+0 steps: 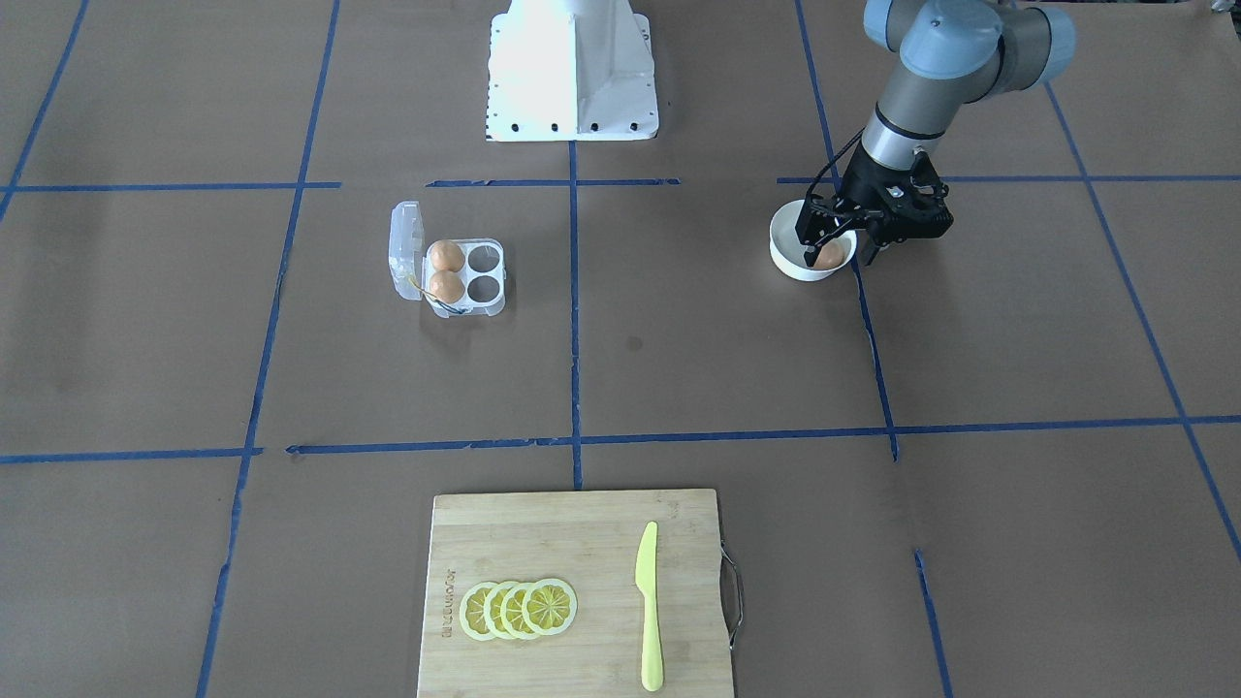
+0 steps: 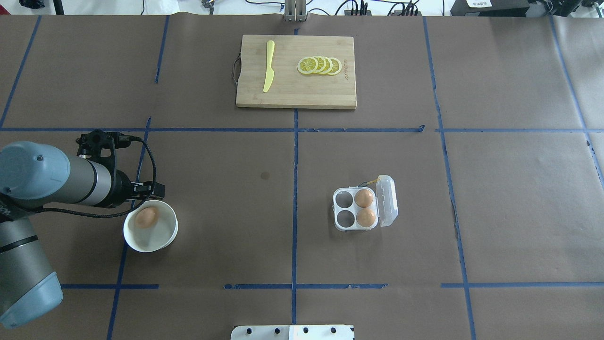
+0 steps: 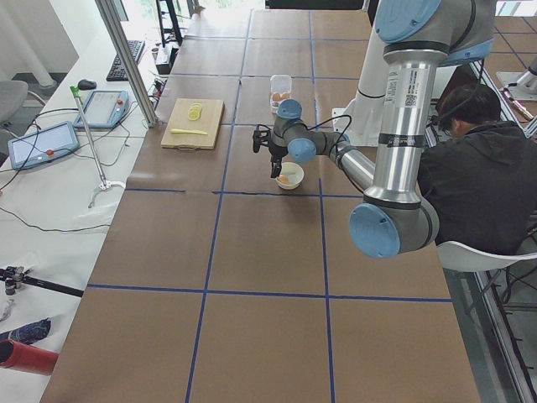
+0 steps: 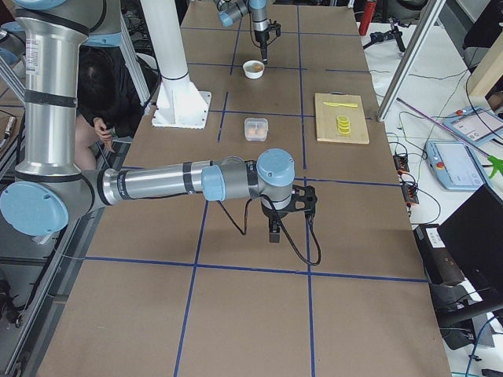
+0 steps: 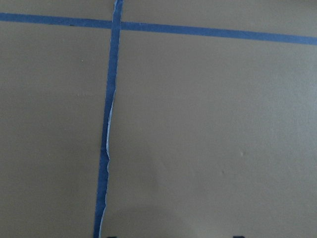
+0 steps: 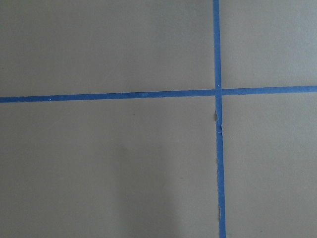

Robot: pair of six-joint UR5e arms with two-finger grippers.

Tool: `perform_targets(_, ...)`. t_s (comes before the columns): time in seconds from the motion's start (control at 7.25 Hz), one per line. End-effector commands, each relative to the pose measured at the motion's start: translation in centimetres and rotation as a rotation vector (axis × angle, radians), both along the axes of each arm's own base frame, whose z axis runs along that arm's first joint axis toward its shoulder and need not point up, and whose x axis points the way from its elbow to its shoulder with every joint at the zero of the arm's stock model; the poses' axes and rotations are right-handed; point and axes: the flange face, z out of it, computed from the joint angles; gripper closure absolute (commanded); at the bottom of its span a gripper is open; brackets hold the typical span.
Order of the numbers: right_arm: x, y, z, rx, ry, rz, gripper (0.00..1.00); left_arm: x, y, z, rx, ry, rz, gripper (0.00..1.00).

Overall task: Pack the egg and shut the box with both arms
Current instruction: 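Move the left gripper over the brown egg in the white bowl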

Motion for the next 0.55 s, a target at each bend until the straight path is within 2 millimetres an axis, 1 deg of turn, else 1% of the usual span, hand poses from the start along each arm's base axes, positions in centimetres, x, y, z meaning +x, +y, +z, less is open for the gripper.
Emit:
perform_targets(0.0,0.0,0.1,0.1,-0.002,0.0,0.001,0.0,1.0,1.0,0.4,-0.012,-0.016,0.026,0.18)
perform_targets(0.14,0.0,0.1,0.1,-0.002,0.0,0.001,0.0,1.1,1.1,0.3,-0.013,-0.017,0.029,0.18)
perform_targets(0.28,0.1,0.1,0.2,-0.005,0.002,0.001,0.0,1.7,1.8,0.5,-0.018,-0.025,0.047,0.18)
perform_targets(0.41,0.1,0.1,0.2,-0.005,0.003,0.001,0.0,2.0,2.1,0.5,-0.019,-0.026,0.053,0.18)
